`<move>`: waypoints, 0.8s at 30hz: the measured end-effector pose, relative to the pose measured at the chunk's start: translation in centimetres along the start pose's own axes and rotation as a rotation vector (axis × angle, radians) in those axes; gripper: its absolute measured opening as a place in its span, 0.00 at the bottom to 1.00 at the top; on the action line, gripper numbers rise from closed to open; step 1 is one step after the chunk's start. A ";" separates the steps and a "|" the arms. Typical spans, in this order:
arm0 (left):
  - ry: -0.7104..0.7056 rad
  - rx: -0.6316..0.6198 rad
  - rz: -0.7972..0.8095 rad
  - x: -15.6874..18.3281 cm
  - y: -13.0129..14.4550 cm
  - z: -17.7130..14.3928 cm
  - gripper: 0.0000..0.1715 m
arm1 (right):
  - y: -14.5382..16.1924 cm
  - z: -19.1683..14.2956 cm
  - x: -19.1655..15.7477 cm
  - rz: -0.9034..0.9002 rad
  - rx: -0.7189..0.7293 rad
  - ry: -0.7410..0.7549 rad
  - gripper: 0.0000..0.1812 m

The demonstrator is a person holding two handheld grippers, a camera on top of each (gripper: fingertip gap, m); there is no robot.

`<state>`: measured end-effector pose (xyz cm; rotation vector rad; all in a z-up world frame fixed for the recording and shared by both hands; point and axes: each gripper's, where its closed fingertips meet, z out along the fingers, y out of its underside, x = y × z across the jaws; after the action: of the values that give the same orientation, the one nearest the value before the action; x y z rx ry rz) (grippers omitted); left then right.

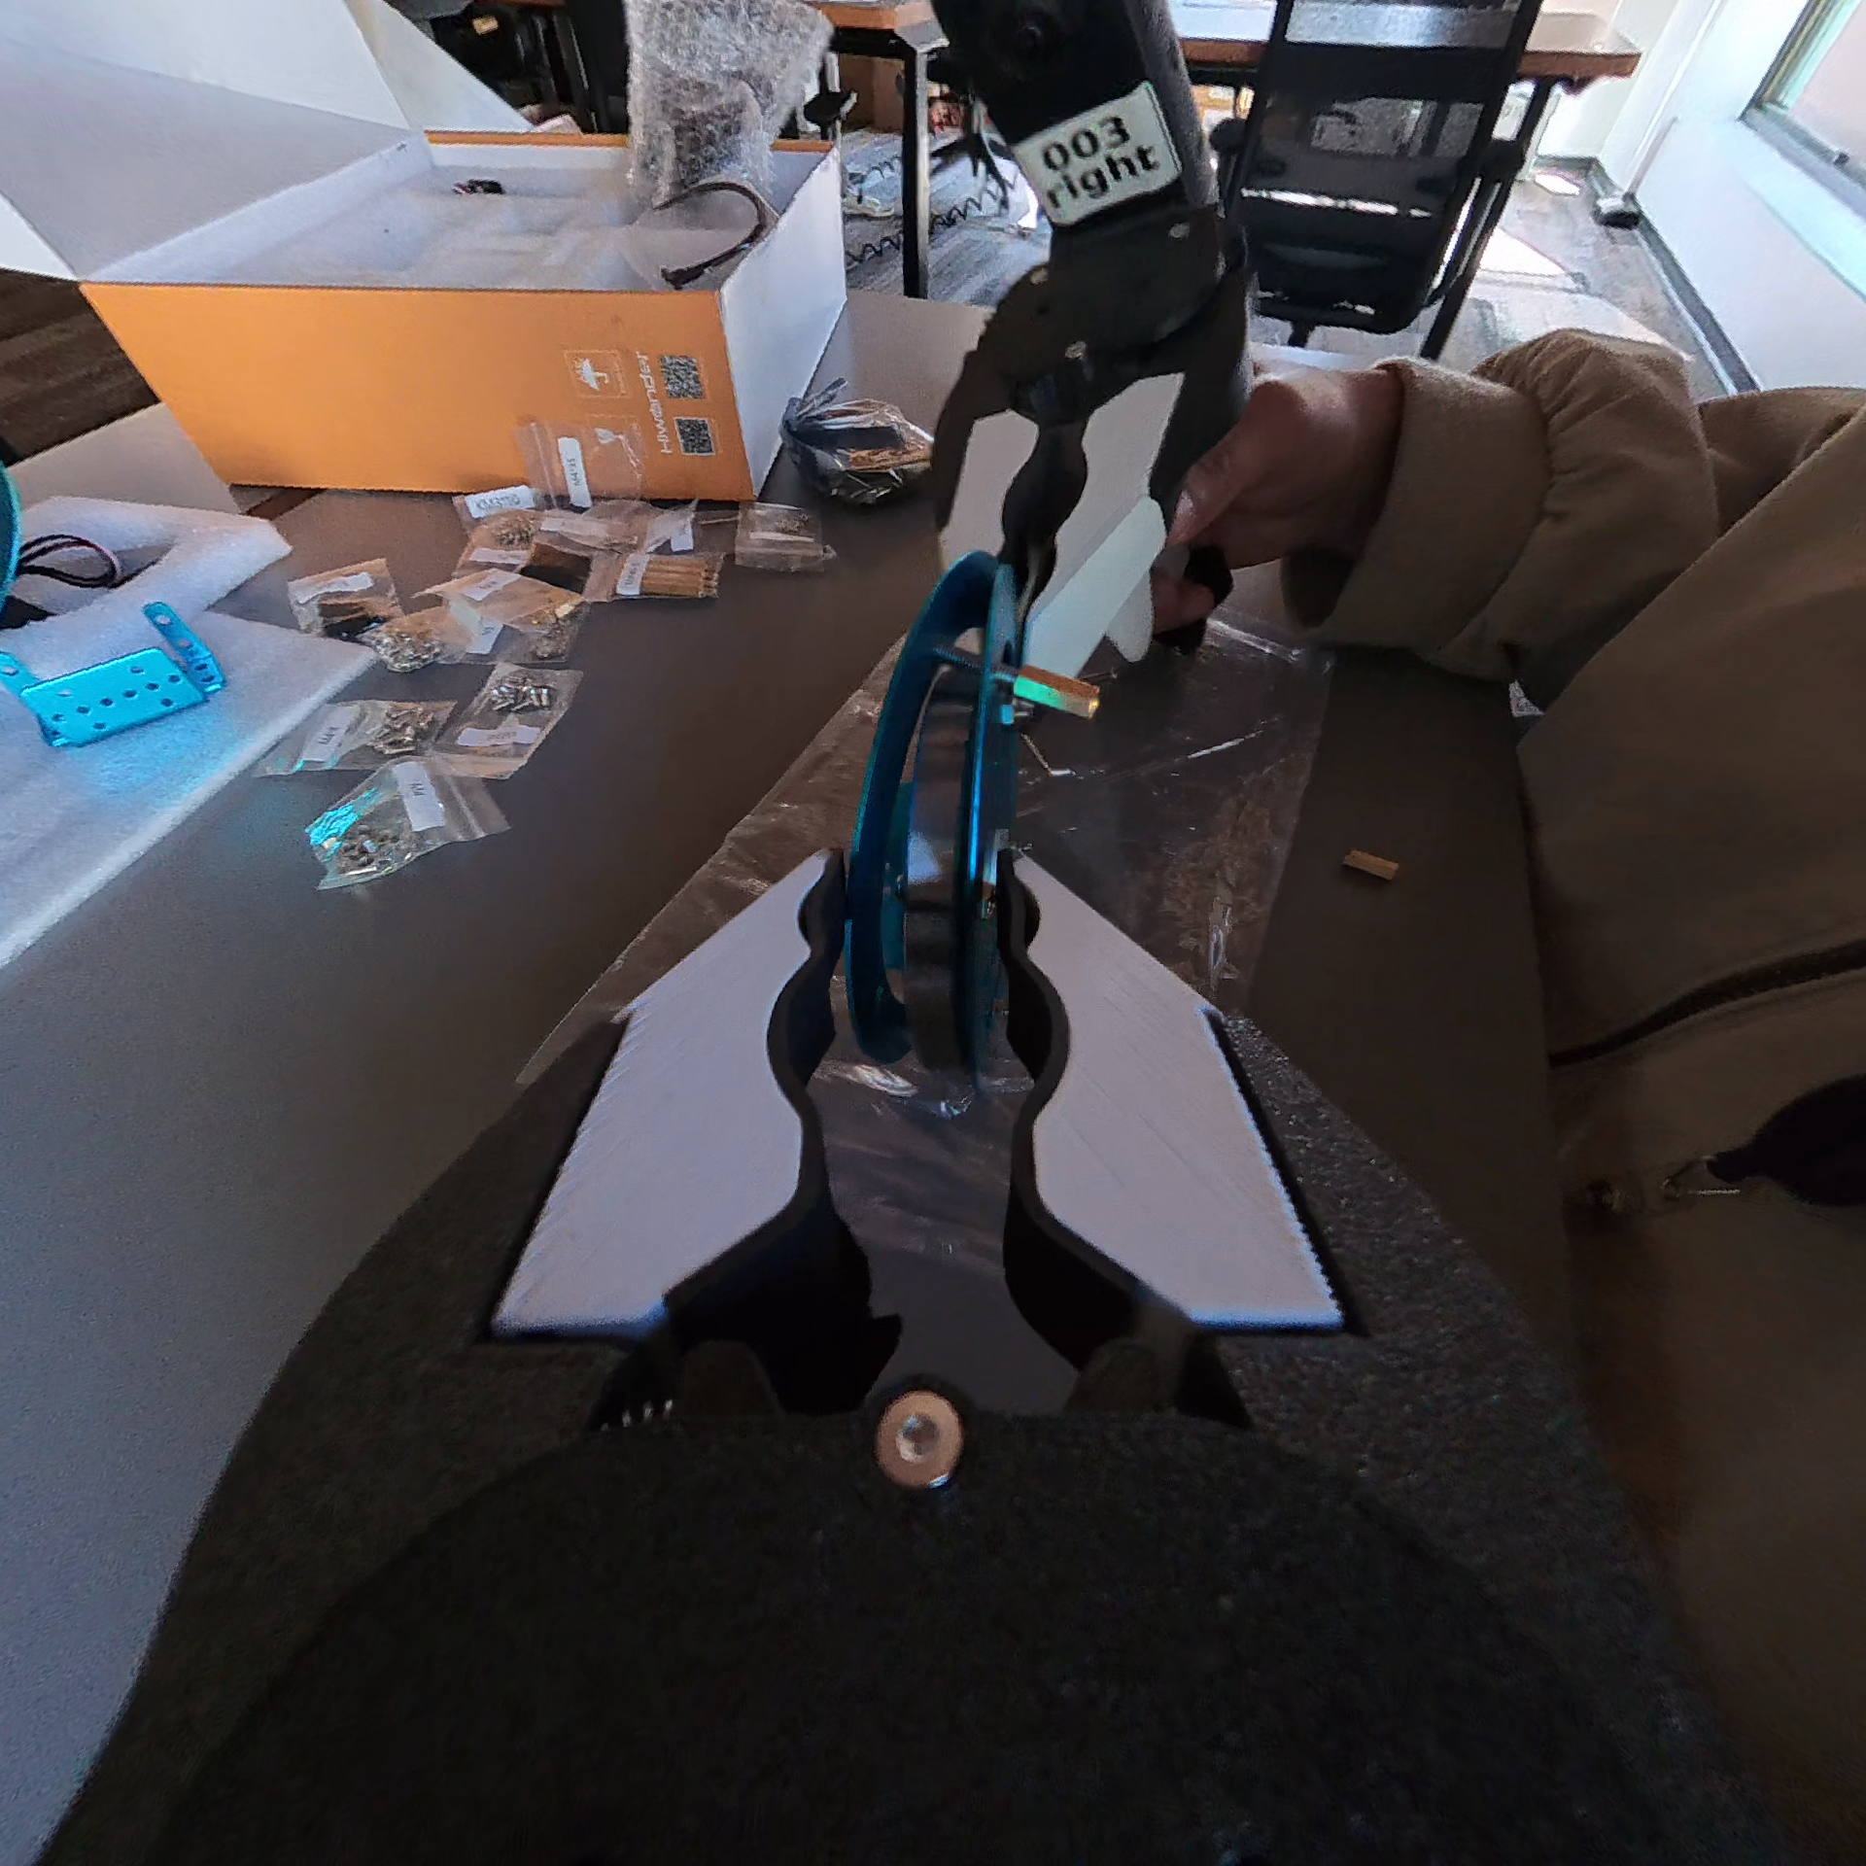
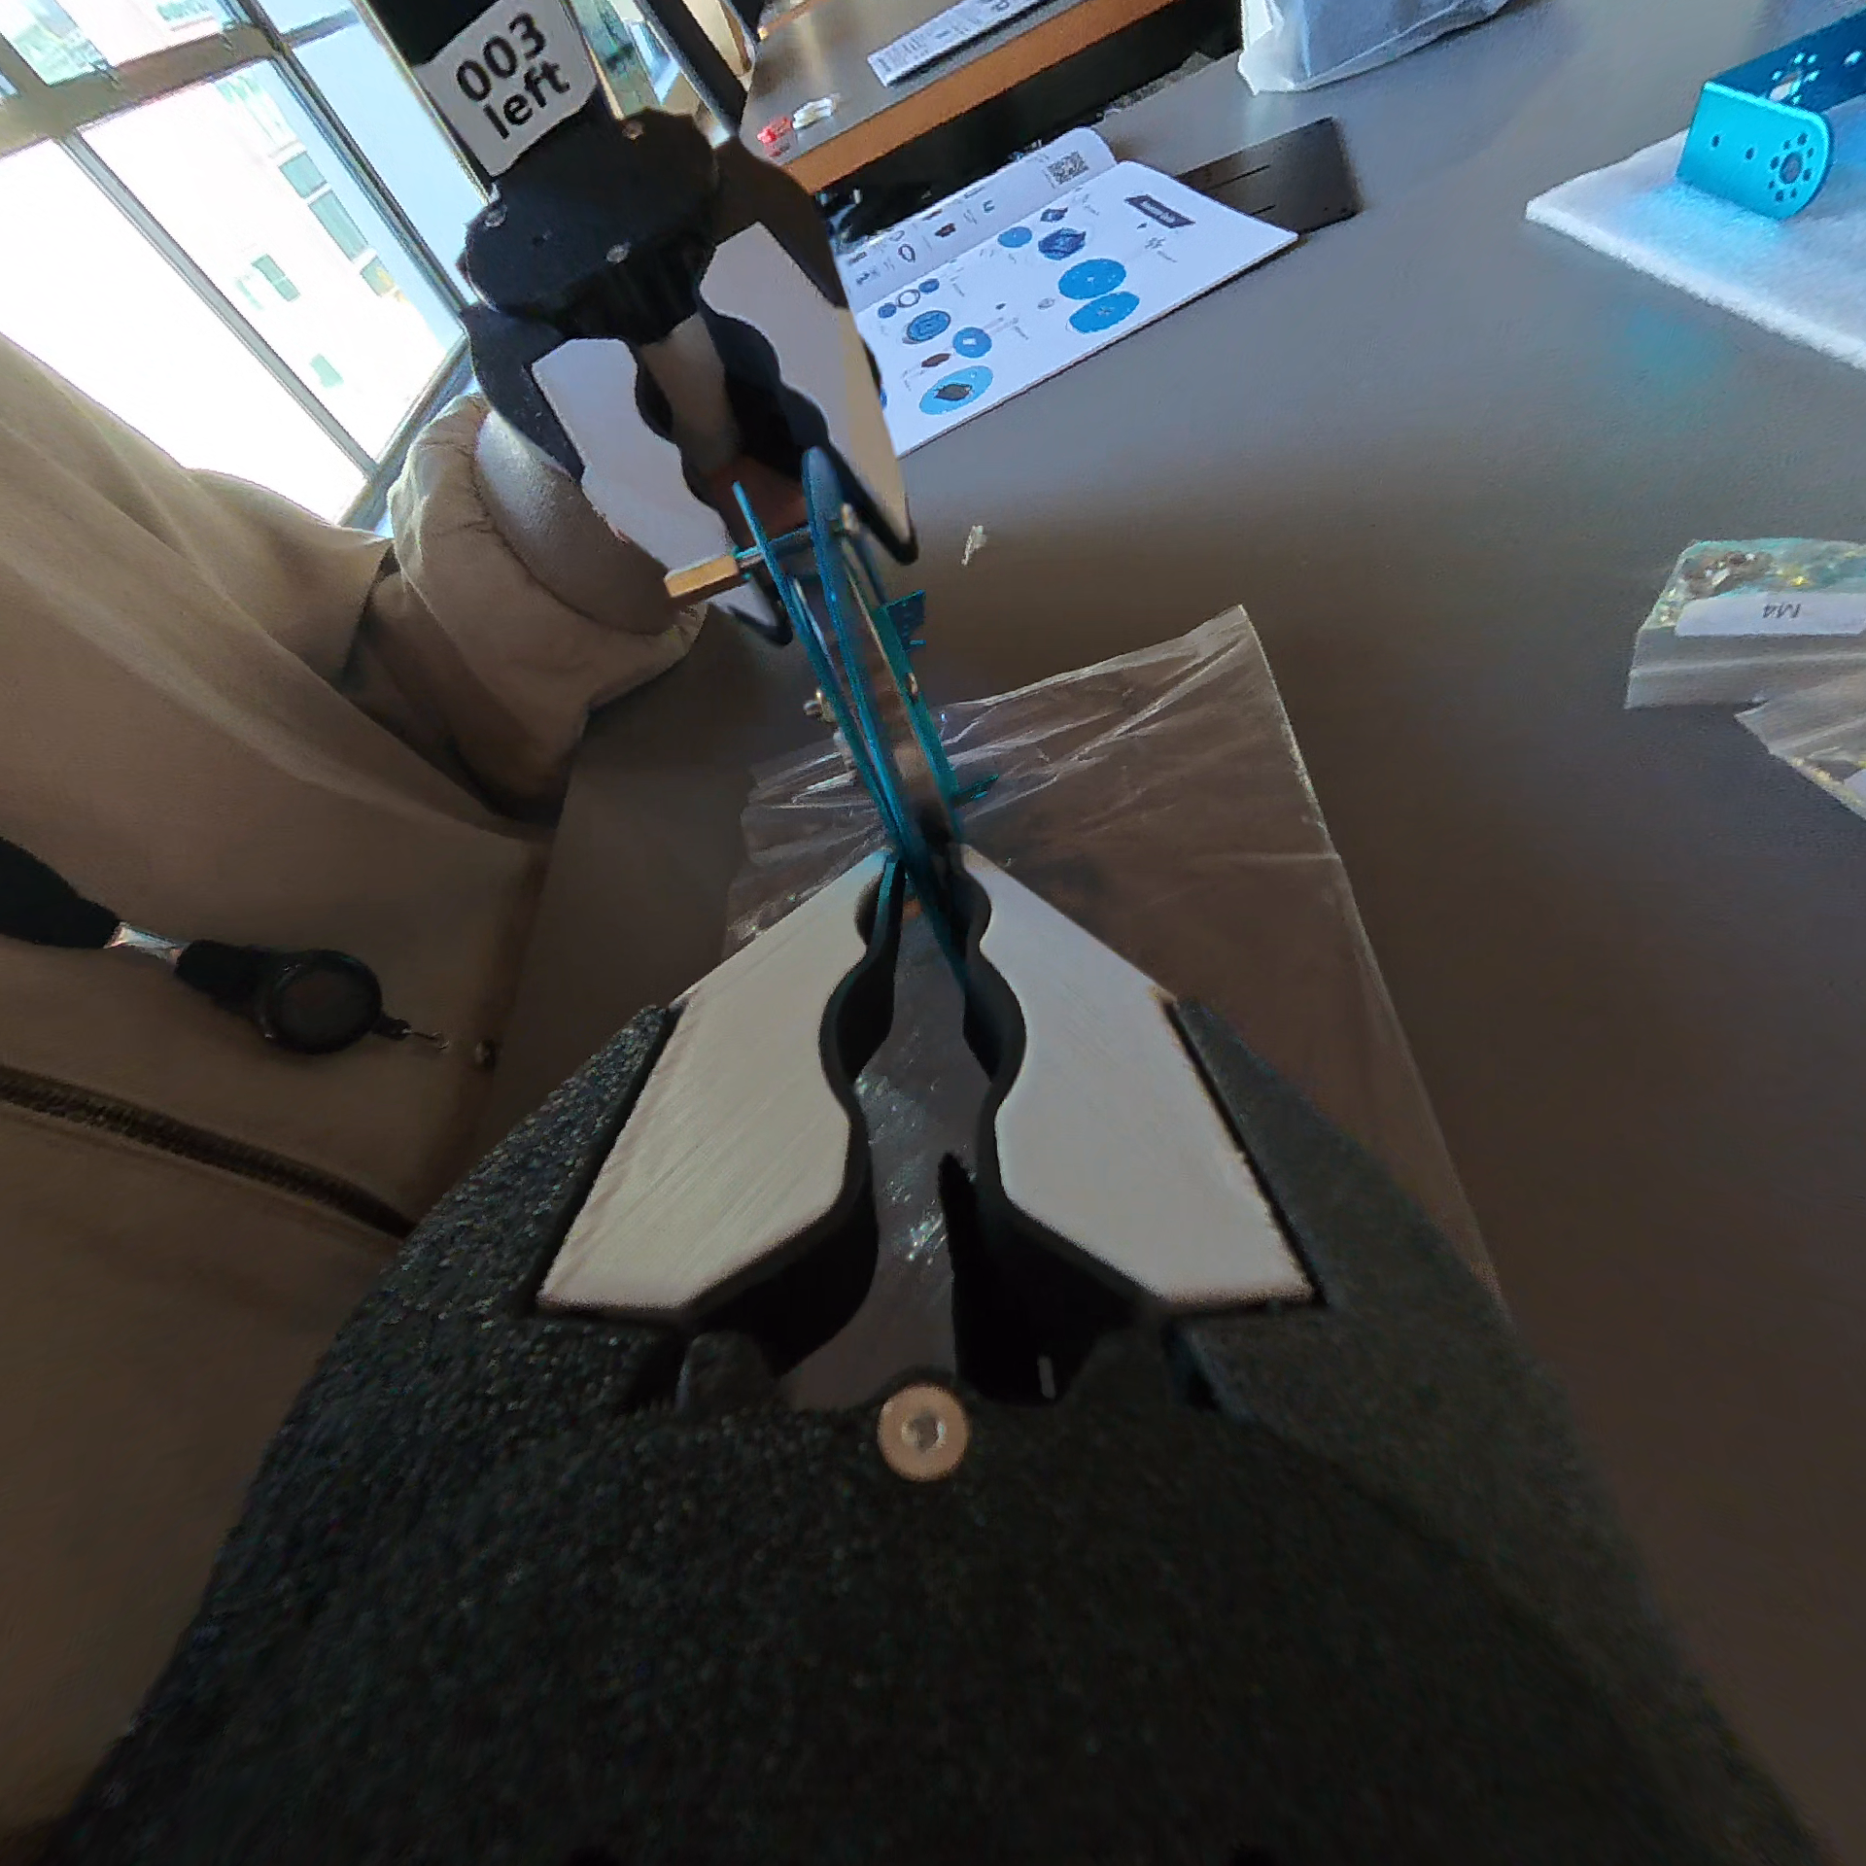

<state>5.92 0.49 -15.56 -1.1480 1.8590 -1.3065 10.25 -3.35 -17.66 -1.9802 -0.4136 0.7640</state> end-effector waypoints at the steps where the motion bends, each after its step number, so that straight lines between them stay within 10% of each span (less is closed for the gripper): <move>1: 0.003 0.012 -0.009 -0.1 -0.1 -0.1 0.16 | 0.1 -0.1 -0.1 0.008 0.000 -0.005 0.03; 9: 0.079 0.000 0.033 1.1 -1.1 1.1 0.12 | -1.3 0.1 -1.0 -0.014 0.054 -0.038 0.18; 24: 0.053 0.063 0.080 0.4 -3.0 0.3 0.12 | -2.1 -1.8 -0.2 -0.096 0.068 0.027 0.07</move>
<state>6.95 -0.40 -12.81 -1.0055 1.8680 -1.3531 11.33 -3.64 -15.11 -1.8910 -0.4571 0.6814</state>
